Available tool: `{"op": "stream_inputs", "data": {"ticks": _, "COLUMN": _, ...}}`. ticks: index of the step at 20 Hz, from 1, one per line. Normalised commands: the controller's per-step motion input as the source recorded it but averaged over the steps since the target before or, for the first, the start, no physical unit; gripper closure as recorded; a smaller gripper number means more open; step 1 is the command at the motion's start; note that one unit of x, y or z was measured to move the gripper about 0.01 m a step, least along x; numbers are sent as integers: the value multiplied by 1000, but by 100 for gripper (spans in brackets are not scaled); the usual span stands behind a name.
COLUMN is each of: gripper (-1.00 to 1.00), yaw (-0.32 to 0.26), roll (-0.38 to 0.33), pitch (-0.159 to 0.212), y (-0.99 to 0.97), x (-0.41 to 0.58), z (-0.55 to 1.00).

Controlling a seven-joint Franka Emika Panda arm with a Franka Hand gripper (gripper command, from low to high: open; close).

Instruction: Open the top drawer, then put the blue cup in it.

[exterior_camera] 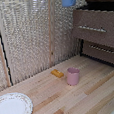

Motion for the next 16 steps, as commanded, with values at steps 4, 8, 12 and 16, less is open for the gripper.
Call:
{"op": "stream_inputs", "data": {"ticks": 4, "gripper": 100, "yaw": -264, "roll": 0, "pitch": 114, "y": -352, "x": 159, "z": 945}}
{"op": "stream_inputs", "data": {"ticks": 8, "gripper": 100, "yaw": -230, "roll": 0, "pitch": 65, "y": -470, "x": 158, "z": 857}}
{"op": "stream_inputs", "data": {"ticks": 12, "gripper": 100, "yaw": -135, "roll": 0, "pitch": 2, "y": -796, "x": 48, "z": 441}}
{"op": "stream_inputs", "data": {"ticks": 16, "gripper": 100, "yaw": -32, "roll": 3, "pitch": 0, "y": -1000, "x": 16, "z": 124}}
